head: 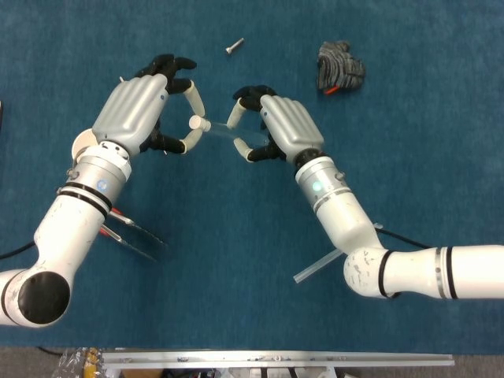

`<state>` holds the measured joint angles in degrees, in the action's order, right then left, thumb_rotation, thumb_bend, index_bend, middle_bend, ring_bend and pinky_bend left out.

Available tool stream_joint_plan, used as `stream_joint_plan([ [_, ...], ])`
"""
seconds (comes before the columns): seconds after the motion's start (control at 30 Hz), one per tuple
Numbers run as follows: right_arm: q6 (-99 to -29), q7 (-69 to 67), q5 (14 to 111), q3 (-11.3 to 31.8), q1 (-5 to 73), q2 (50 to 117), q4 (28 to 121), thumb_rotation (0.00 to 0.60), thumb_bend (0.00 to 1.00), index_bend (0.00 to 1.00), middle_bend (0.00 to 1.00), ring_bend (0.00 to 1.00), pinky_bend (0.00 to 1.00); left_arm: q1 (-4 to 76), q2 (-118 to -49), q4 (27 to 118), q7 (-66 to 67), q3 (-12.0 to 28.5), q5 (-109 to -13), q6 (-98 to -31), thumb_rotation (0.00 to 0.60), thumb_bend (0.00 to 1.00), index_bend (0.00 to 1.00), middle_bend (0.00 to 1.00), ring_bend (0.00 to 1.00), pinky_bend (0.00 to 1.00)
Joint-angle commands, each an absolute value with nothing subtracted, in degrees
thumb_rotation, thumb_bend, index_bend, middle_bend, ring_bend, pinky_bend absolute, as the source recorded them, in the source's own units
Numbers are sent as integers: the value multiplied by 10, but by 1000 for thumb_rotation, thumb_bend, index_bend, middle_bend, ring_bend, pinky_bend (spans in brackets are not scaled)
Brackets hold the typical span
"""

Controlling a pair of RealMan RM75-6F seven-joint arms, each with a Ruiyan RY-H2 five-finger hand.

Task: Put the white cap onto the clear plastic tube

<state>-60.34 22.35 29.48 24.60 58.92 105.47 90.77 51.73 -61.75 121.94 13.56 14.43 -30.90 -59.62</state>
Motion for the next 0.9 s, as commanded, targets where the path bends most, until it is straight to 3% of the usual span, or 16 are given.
stream_joint_plan([
  [0.03,-603,225,294,246,590,1054,908,600,382,672,243,140,418,516,-616,1219,135,144,-310,-597,600,319,534,134,0,0],
  [0.13,-603,230,292,246,590,1050,909,600,383,672,243,140,418,513,-612,1220,133,143,-314,-595,600,319,479,116,0,0],
  [0.27,-606,238,289,247,591,1042,915,600,383,673,243,139,418,508,-601,1222,128,143,-323,-588,600,319,308,72,0,0],
  [0.4,-606,247,283,246,592,1032,923,600,383,676,243,139,418,504,-592,1224,124,140,-330,-578,600,319,205,45,0,0],
  [0.63,-602,277,262,239,597,1006,935,600,383,676,243,140,418,494,-565,1227,130,132,-355,-577,600,319,182,33,0,0],
  [0.9,-580,328,212,221,611,953,971,600,383,677,243,139,418,456,-535,1228,152,109,-438,-624,600,319,182,32,0,0],
])
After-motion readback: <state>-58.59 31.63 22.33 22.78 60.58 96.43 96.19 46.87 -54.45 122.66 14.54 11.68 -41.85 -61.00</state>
